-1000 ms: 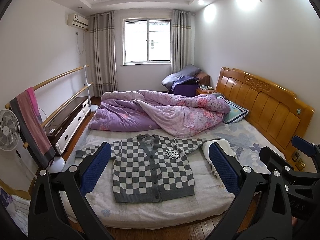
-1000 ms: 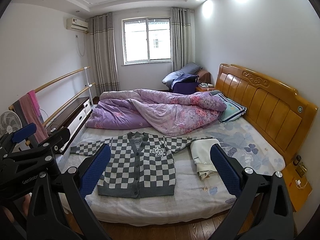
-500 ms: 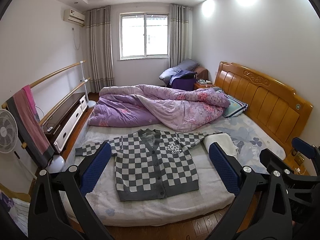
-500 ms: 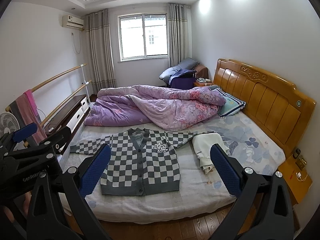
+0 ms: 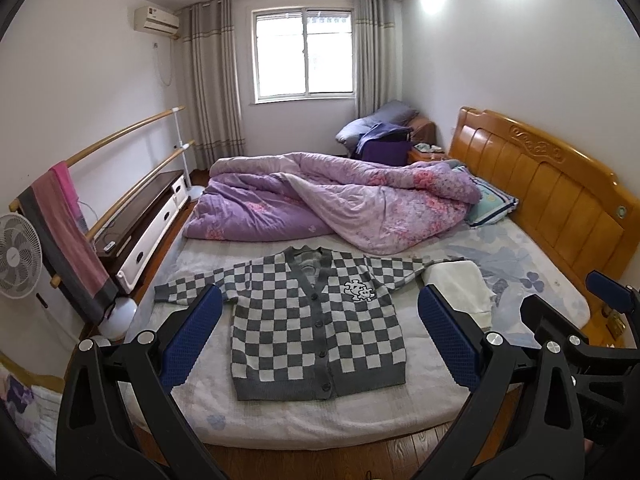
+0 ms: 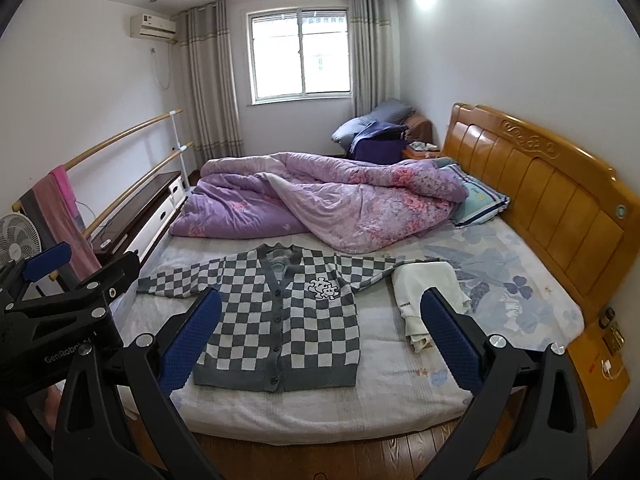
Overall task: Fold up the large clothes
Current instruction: 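Lower both tools toward the cardigan's sleeve cuffs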
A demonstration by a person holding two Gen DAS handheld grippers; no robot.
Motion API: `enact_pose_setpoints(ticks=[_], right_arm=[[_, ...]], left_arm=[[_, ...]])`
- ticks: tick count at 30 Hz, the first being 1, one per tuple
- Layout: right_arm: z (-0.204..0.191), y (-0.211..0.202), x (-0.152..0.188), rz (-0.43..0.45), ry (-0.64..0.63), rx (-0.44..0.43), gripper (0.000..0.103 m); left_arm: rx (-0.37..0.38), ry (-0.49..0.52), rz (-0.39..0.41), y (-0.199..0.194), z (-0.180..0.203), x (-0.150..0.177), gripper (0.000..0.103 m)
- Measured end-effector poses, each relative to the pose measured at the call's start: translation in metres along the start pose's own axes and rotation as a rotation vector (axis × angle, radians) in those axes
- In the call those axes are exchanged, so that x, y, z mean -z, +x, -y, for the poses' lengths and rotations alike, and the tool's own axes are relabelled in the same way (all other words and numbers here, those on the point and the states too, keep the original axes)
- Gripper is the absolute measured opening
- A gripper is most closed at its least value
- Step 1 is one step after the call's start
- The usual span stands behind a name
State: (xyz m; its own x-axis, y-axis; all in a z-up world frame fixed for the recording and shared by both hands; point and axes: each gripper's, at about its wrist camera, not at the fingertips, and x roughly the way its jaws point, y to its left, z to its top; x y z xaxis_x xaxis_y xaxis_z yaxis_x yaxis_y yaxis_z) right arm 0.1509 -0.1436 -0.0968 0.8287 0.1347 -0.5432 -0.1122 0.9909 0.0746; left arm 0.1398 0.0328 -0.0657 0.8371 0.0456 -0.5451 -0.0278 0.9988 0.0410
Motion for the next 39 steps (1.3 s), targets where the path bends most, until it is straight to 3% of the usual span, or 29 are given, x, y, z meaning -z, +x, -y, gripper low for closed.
enact_pose_setpoints(ticks=[8,16,21,28,33,39], right_arm=[[0.02,0.052,-0.015,-0.014,-0.054,-0.047,0.096],[-0.002,0.114,-0.024,-0.049,-0.077,-0.097,0.096],[-0.04,0.163,-0.036,-0.051,-0.107,-0.092,0.096],[-0.121,0.253,-0.051,-0.039,-0.107,-0.085,0.096],[-0.184,0.326,-0.06,-0.082,-0.133,-0.05,0.096],[-0.249,0.422,-0.05,-0.185,-0.175,-0.048,0.096]], left_arm=[[-0.074,-0.025,-0.03,0.052,0.021,-0.012,0.098],[-0.116,-0.057,-0.094,0.118,-0.004,-0.017,0.098],[-0.125,-0.081,-0.12,0.17,-0.048,-0.021,0.098],[-0.115,-0.069,-0.152,0.263,-0.142,-0.038,0.098],[-0.074,-0.111,-0.249,0.339,-0.214,-0.041,0.098],[-0.086,-0.163,-0.357,0.432,-0.291,-0.019,0.098]])
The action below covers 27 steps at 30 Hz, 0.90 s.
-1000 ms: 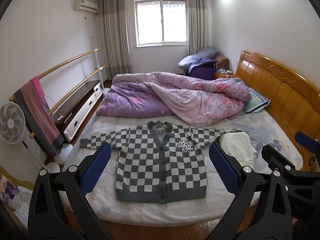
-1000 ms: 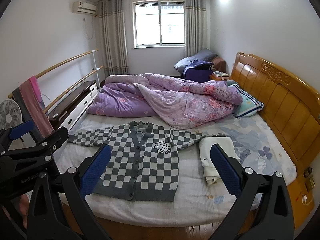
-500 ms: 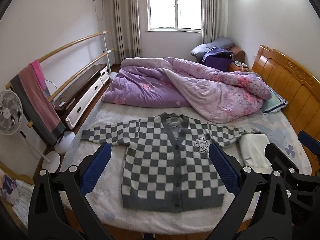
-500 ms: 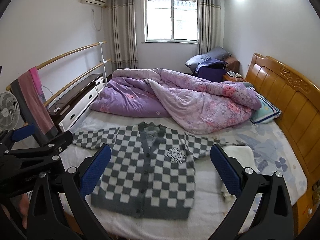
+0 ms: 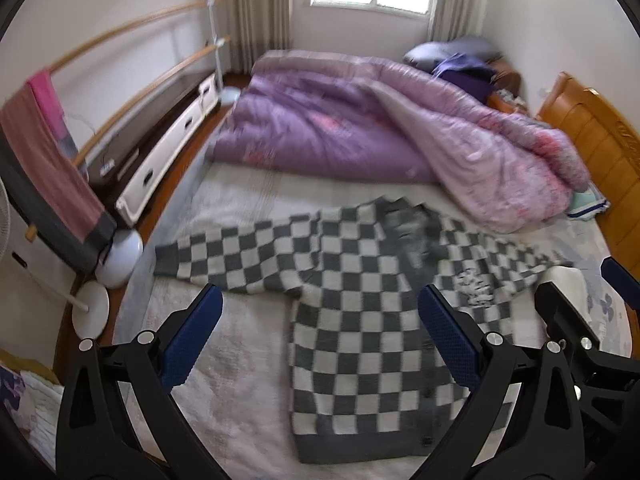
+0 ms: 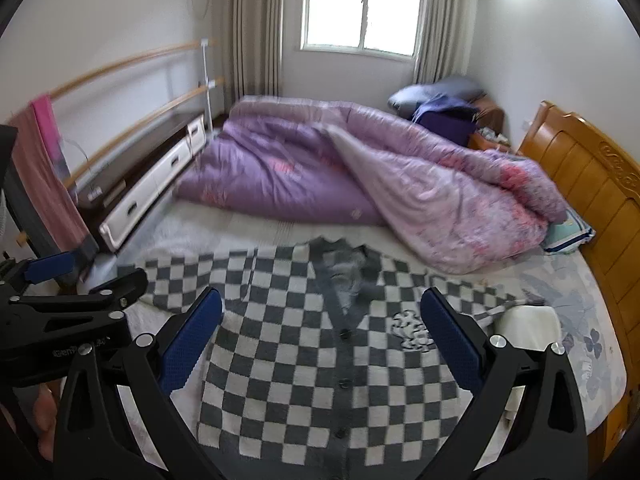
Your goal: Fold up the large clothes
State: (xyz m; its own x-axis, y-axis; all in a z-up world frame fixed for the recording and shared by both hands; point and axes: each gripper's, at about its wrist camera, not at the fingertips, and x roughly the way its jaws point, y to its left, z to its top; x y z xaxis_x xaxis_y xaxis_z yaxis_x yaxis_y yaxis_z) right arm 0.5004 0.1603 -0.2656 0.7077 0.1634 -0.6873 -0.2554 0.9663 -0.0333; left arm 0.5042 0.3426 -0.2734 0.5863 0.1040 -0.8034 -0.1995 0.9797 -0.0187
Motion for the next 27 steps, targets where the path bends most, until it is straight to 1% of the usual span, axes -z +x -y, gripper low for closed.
enact_pose_setpoints(ticks=[1,3,5,6,8,9,10,11,12,13,14,15,17,18,20,22,24,26,27], right_arm=[[-0.01,0.023,-0.003,-0.031,-0.002,-0.016,0.096],[-0.027,0.059,-0.005,-0.074,-0.018,-0.02,0.096],[-0.044,0.098,-0.006,-0.119,-0.027,-0.048,0.096],[-0.052,0.118,-0.006,-0.135,-0.04,-0.049,0.096],[-0.067,0.16,-0.004,-0.163,-0.068,-0.068,0.095],[-0.073,0.176,-0.001,-0.174,-0.081,-0.071,0.095],[-0.079,0.198,0.0,-0.19,-0.09,-0.085,0.095],[-0.083,0.213,0.003,-0.198,-0.09,-0.098,0.092],[-0.087,0.233,0.005,-0.21,-0.095,-0.117,0.085],[-0.091,0.254,0.007,-0.232,-0.097,-0.143,0.067],[-0.096,0.274,0.01,-0.255,-0.098,-0.17,0.052],[-0.1,0.291,0.014,-0.28,-0.1,-0.195,0.046],[-0.108,0.324,0.022,-0.326,-0.107,-0.24,0.032],[-0.111,0.34,0.027,-0.346,-0.104,-0.267,0.029],[-0.119,0.364,0.035,-0.377,-0.108,-0.287,0.029],[-0.123,0.383,0.042,-0.393,-0.1,-0.311,0.029],[-0.126,0.395,0.049,-0.408,-0.089,-0.323,0.029],[-0.127,0.407,0.056,-0.427,-0.071,-0.337,0.029],[-0.127,0.411,0.059,-0.435,-0.068,-0.343,0.029]], left_arm=[[0.005,-0.024,-0.022,0.019,-0.014,-0.003,0.098],[0.002,-0.07,-0.056,0.056,-0.04,-0.007,0.098],[-0.002,-0.108,-0.085,0.085,-0.061,-0.008,0.098],[0.007,-0.138,-0.101,0.099,-0.072,-0.008,0.098],[0.019,-0.226,-0.126,0.134,-0.104,-0.006,0.098],[0.002,-0.277,-0.146,0.157,-0.124,-0.004,0.098],[-0.011,-0.309,-0.152,0.172,-0.137,0.0,0.098],[-0.031,-0.349,-0.155,0.191,-0.155,0.005,0.098],[-0.048,-0.377,-0.154,0.203,-0.167,0.009,0.098],[-0.066,-0.421,-0.155,0.224,-0.188,0.017,0.098],[-0.067,-0.478,-0.165,0.245,-0.211,0.026,0.098],[-0.071,-0.527,-0.17,0.262,-0.231,0.034,0.098],[-0.117,-0.594,-0.18,0.288,-0.264,0.048,0.097],[-0.136,-0.625,-0.183,0.3,-0.279,0.054,0.097],[-0.181,-0.704,-0.22,0.334,-0.316,0.069,0.097],[-0.202,-0.746,-0.219,0.35,-0.338,0.076,0.095],[-0.227,-0.755,-0.223,0.365,-0.351,0.081,0.095],[-0.207,-0.819,-0.236,0.384,-0.368,0.089,0.073],[-0.201,-0.853,-0.254,0.393,-0.375,0.093,0.073]])
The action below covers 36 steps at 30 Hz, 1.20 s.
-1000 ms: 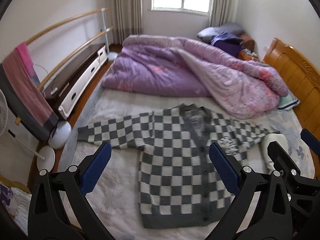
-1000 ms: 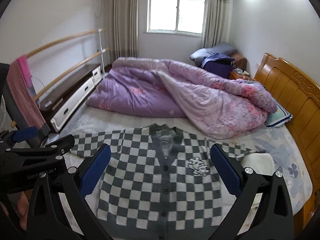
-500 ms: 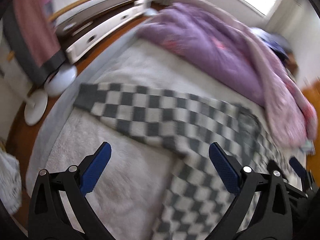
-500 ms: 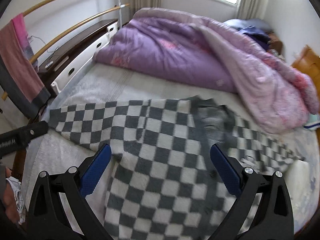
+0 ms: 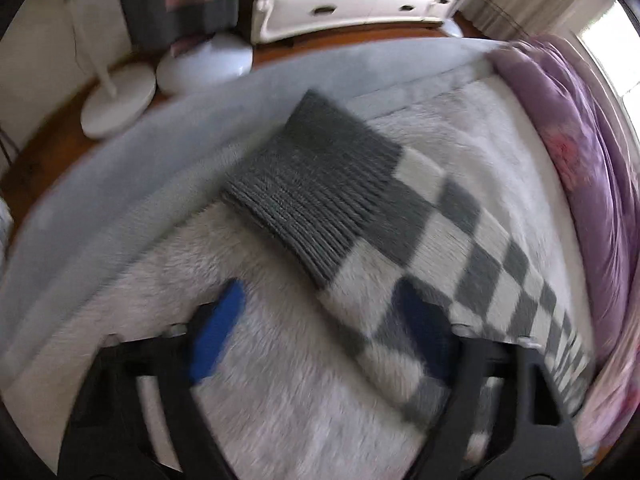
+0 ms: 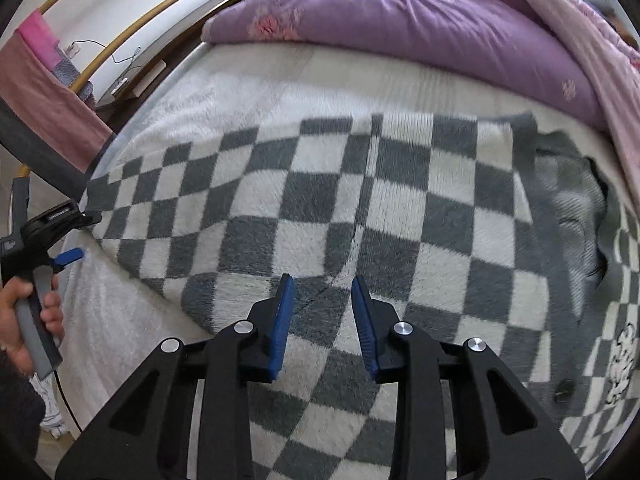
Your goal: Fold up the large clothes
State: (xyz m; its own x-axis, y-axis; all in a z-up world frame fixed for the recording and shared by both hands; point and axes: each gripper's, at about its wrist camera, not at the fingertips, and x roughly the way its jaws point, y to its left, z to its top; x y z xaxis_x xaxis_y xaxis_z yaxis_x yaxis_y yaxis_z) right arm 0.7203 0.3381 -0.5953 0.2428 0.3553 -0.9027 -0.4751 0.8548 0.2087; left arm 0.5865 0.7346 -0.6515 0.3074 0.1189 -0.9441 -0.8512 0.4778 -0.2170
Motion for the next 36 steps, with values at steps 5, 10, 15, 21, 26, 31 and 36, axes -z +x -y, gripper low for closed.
enact_pose_setpoints(ticks=[5,10,15,21,26,31,36], right_arm=[[0.007,0.013,0.0,-0.012,-0.005,-0.036,0.029],[0.015,0.033,-0.003,-0.054,0.002,-0.086,0.006],[0.019,0.078,0.001,-0.162,0.05,-0.106,0.001],[0.024,0.084,-0.002,-0.177,0.08,-0.127,0.0],[0.053,0.05,-0.009,-0.147,0.118,-0.249,0.003],[0.133,-0.038,0.005,0.007,0.168,-0.219,0.003],[0.234,-0.114,0.04,0.11,0.169,-0.088,0.003]], left_arm=[[-0.048,0.014,0.073,0.004,0.008,-0.013,0.044],[-0.018,0.115,0.13,-0.02,0.023,-0.027,0.008],[0.034,0.141,0.237,-0.082,0.034,-0.032,0.008],[0.035,0.32,0.364,-0.143,0.105,-0.004,0.008],[0.13,0.406,0.42,-0.196,0.173,0.052,0.008],[0.216,0.516,0.399,-0.214,0.269,0.135,0.008],[0.28,0.636,0.34,-0.201,0.367,0.233,0.008]])
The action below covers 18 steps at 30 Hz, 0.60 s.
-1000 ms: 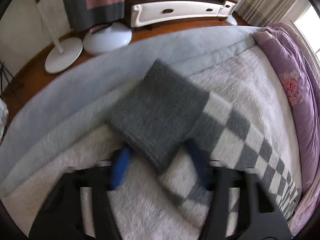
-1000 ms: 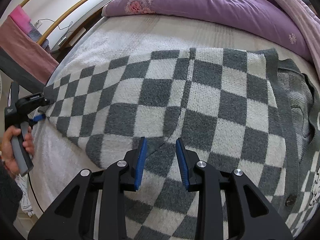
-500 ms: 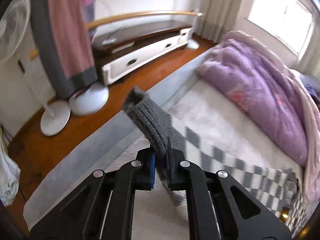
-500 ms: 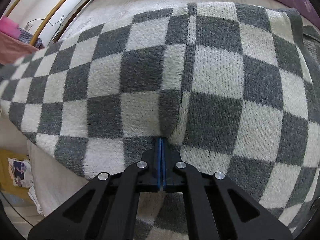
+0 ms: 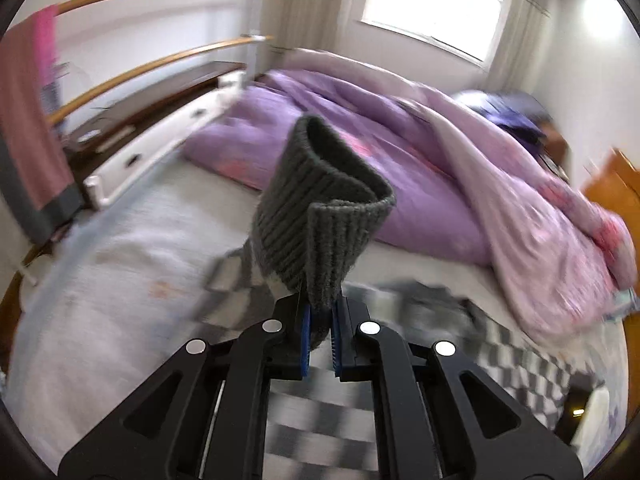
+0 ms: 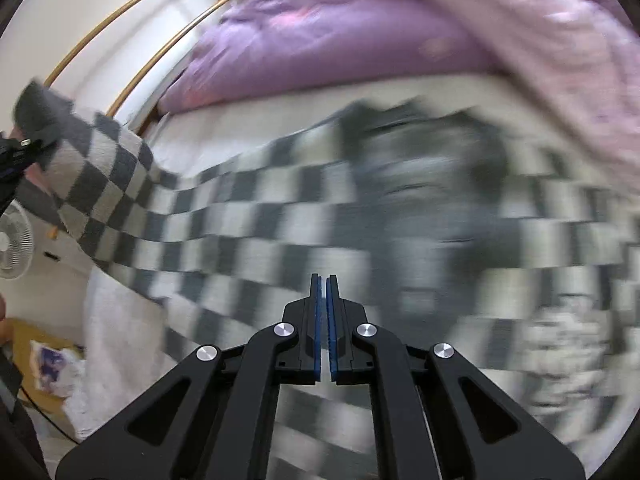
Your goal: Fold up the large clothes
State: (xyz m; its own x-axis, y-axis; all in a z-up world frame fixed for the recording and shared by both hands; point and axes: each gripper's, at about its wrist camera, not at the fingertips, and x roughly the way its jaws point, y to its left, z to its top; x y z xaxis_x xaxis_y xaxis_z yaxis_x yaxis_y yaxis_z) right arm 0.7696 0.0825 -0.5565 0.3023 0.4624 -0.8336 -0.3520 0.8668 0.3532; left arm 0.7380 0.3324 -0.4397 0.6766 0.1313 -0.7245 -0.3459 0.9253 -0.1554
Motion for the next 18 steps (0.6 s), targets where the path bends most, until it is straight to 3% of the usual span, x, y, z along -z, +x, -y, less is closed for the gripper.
enact_pose_setpoints(ticks=[4,8,15,18], right_arm=[[0.091,-0.063,0.023,0.049,0.025,0.108,0.003],[0.174,-0.117,0.051,0.071,0.107,0.194,0.006],[0.264,-0.168,0.1,0.099,0.216,0.271,0.006],[0.296,-0.178,0.112,0.113,0.248,0.291,0.006]], left_arm=[[0.058,0.076,-0.069,0.034,0.101,0.038,0.008],[0.059,0.174,-0.148,0.073,0.188,0.092,0.008],[-0.01,0.309,-0.333,0.144,0.263,0.183,0.011],[-0.047,0.351,-0.373,0.156,0.272,0.202,0.021]])
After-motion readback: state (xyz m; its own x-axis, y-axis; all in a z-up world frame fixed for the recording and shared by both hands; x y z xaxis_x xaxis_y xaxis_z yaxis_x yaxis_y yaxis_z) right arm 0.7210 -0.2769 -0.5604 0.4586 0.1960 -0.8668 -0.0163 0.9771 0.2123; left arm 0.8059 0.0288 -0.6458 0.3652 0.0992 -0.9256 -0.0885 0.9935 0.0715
